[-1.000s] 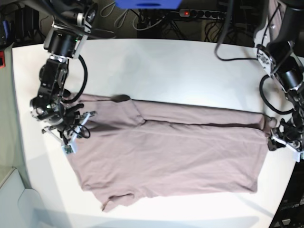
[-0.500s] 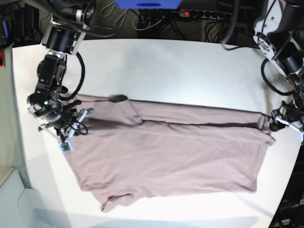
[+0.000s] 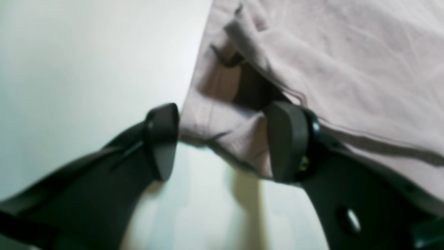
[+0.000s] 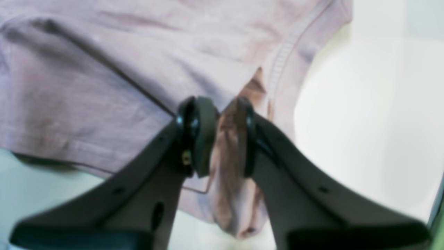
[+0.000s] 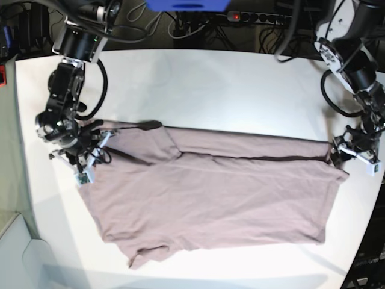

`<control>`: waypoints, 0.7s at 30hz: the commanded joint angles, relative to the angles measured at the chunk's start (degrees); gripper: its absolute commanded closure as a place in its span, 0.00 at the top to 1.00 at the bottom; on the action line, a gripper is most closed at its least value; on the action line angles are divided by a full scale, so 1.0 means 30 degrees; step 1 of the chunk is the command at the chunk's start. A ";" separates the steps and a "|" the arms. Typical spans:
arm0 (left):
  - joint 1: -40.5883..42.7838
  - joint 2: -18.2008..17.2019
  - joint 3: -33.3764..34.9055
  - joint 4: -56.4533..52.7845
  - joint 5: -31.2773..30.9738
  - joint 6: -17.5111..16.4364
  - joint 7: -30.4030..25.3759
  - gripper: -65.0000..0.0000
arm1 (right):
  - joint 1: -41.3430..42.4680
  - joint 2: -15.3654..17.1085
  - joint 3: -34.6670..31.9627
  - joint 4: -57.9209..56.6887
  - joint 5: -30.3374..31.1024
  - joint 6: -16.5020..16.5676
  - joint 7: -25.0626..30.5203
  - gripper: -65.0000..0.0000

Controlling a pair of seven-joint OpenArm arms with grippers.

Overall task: Layout the t-shirt on the table in an organized manner, then fold the t-shirt properly
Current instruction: 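Release and regrasp the folded edge with both grippers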

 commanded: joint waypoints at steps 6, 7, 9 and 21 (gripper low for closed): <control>0.0845 -0.0038 0.0053 0.2641 -0.0329 -0.0237 0.0354 0.60 | 0.0410 0.0159 0.0019 0.0386 0.0230 0.0063 0.0447 0.23; 0.0845 0.0050 0.0082 0.2641 -0.0329 -0.0237 0.0383 0.60 | 0.0410 0.0129 0.0019 0.0386 0.0230 0.0063 0.0447 0.23; 0.0874 0.0167 0.0112 0.2641 -0.0300 -0.0237 0.0383 0.60 | 0.0410 0.0100 -0.0011 0.0386 0.0230 0.0063 0.0447 0.23; 0.0200 0.0226 0.0141 0.2113 -0.0153 -0.0237 -0.0203 0.60 | 0.0469 0.0100 -0.0069 0.0386 0.0230 0.0063 0.0476 0.23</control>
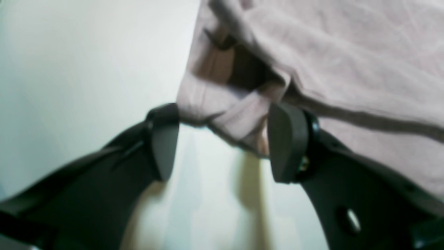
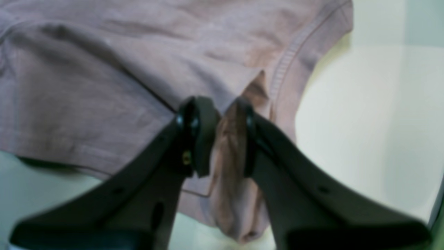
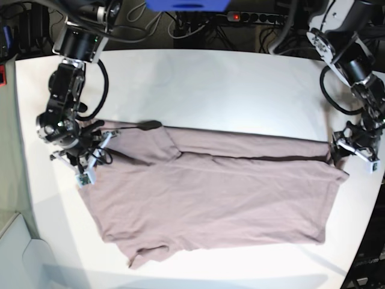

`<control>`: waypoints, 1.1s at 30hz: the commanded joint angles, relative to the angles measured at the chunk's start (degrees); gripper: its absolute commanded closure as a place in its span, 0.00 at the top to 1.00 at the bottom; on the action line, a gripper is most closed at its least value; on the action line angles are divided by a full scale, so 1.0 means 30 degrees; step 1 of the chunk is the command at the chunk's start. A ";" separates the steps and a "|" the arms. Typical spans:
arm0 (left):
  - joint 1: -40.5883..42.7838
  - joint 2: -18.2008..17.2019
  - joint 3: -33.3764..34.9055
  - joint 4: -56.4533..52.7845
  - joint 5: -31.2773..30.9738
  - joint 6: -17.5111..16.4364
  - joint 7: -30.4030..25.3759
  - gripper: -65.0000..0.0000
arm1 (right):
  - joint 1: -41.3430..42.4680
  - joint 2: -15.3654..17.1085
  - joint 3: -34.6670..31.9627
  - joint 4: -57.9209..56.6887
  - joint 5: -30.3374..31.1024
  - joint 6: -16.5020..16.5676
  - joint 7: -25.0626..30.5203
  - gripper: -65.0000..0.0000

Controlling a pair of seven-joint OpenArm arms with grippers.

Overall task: Layout the t-shirt on the table in an organized manner, then fold the t-shirt properly
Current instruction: 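Release and regrasp the folded edge with both grippers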

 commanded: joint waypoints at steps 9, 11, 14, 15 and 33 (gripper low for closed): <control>-0.1195 -0.0870 0.1922 -0.3063 -0.0496 -0.0106 -0.2509 0.60 | 0.0396 0.0100 -0.0033 0.0386 0.0222 0.0063 0.0360 0.23; -0.1195 -0.0900 0.1922 -0.3092 -0.0467 -0.0106 -0.2655 0.60 | 0.0396 0.0129 -0.0033 0.0386 0.0222 0.0063 0.0360 0.23; -0.1166 -0.1075 0.1893 -0.3092 -0.0467 -0.0106 -0.2626 0.60 | 0.0396 0.0188 0.0026 0.0386 0.0222 0.0063 0.0360 0.23; -0.1137 -0.1251 0.1893 -0.3092 -0.0437 -0.0106 -0.2626 0.60 | 0.0425 0.0188 0.0055 0.0357 0.0222 0.0063 0.0360 0.23; -0.1078 -0.2130 0.1863 -0.4411 -0.0379 -0.0106 -0.3329 0.60 | 0.0454 0.0305 0.0084 0.0357 0.0222 0.0063 0.0360 0.23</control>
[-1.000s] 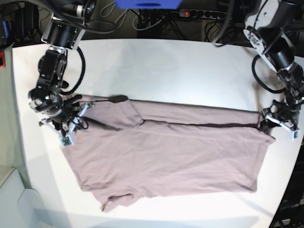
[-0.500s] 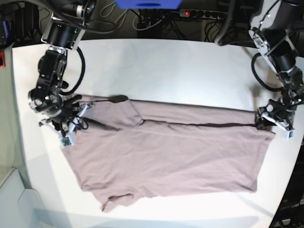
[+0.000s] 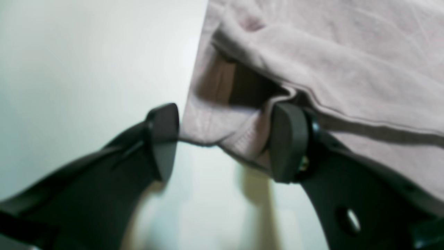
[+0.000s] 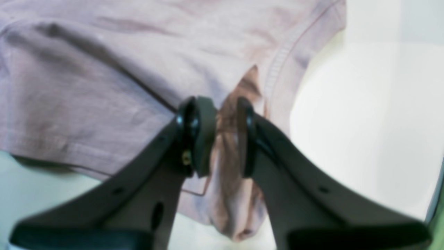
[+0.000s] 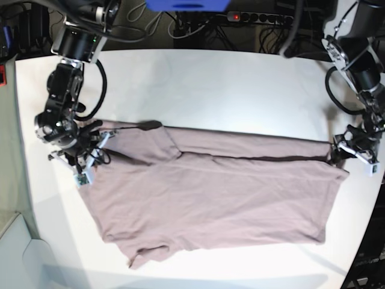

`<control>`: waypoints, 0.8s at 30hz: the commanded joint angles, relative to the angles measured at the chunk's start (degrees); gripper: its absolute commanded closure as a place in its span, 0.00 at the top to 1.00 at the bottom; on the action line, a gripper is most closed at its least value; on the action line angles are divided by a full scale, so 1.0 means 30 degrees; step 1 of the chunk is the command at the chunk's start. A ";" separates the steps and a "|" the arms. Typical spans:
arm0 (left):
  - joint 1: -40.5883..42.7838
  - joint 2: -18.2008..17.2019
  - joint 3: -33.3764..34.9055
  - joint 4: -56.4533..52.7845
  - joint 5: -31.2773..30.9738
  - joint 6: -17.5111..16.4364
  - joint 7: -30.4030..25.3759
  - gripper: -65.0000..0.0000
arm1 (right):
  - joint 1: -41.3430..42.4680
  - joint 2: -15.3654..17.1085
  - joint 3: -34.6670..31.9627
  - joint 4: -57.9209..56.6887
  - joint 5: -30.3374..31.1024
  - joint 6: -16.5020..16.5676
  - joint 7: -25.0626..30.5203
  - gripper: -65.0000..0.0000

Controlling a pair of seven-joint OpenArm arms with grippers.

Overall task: Layout the t-shirt on the table in an organized manner, then fold the t-shirt properly
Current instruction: 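Release and regrasp the folded edge with both grippers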

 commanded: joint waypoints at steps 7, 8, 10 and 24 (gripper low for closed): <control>-0.0357 -0.0404 0.0071 -0.2063 -0.0226 -0.0099 -0.1976 0.59 | 0.0447 0.0174 0.0033 0.0386 0.0230 0.0063 0.0360 0.23; -0.0357 -0.0404 0.0071 -0.2092 -0.0226 -0.0099 -0.1976 0.57 | 0.0447 0.0204 0.0033 0.0386 0.0230 0.0063 0.0360 0.23; -0.0357 -0.0404 0.0071 -0.2121 -0.0226 -0.0099 -0.2006 0.46 | 0.0476 0.0204 0.0033 0.0386 0.0230 0.0063 0.0360 0.23; -0.0357 -0.0404 0.0071 -0.2151 -0.0197 -0.0099 -0.1888 0.00 | -0.0315 0.0145 0.0063 0.2760 0.0230 0.0063 0.0184 0.67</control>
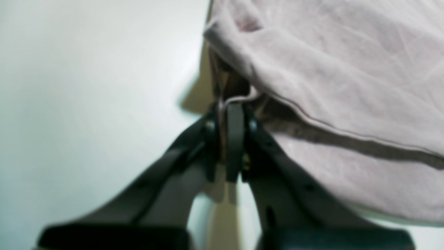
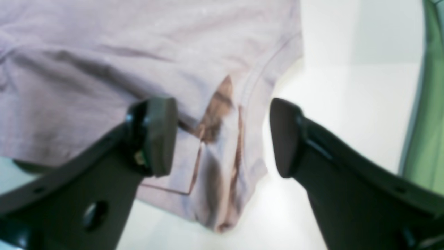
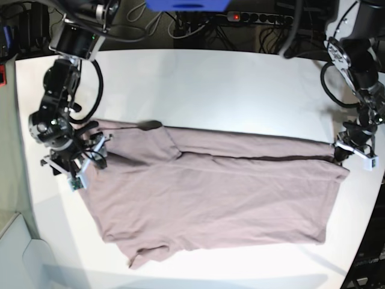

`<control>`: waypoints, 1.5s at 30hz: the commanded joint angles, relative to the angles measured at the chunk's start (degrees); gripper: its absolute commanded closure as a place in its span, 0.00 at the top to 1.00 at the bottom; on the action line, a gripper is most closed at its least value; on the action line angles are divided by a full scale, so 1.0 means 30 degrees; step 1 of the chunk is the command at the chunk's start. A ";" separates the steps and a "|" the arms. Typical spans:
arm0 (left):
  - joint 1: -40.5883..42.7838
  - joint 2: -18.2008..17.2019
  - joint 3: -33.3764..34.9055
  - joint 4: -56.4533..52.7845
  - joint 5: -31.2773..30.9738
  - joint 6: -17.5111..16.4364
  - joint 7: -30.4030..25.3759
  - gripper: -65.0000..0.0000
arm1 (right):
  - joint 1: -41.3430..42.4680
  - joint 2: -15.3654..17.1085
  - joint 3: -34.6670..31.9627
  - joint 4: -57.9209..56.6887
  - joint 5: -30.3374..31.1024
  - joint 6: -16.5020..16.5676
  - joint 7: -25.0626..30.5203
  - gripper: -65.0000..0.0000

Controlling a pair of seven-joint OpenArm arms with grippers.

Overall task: Layout the t-shirt on the table in an organized manner, then fold the t-shirt properly
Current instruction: 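Release and regrasp the folded edge with both grippers, then drag the folded shirt with both grippers back toward the robot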

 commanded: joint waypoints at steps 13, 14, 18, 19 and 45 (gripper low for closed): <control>-0.0204 -0.0236 0.0071 0.0233 0.0321 0.0032 0.0603 0.00 | -0.1717 0.0592 0.0986 0.0378 0.0230 0.0063 0.0440 0.71; -0.0204 -0.0236 0.0071 0.0233 0.0321 0.0032 0.0603 0.00 | -0.1776 0.0592 0.1191 0.0143 0.0230 0.0063 0.0440 0.71; -0.0204 -0.0442 0.0042 0.0203 0.0321 0.0032 0.0603 0.00 | -0.1776 0.0592 0.1718 -0.0560 0.0230 0.0063 0.0440 0.70; -0.0204 -0.0471 0.0042 0.0174 0.0321 0.0032 0.0603 0.00 | -0.1776 0.0592 0.1748 -0.0648 0.0230 0.0063 0.0440 0.69; 0.0265 -0.0764 0.0042 0.0350 0.0291 0.0032 0.1424 0.00 | -0.2978 0.0592 0.1718 -0.1791 0.0288 0.0063 0.0440 0.00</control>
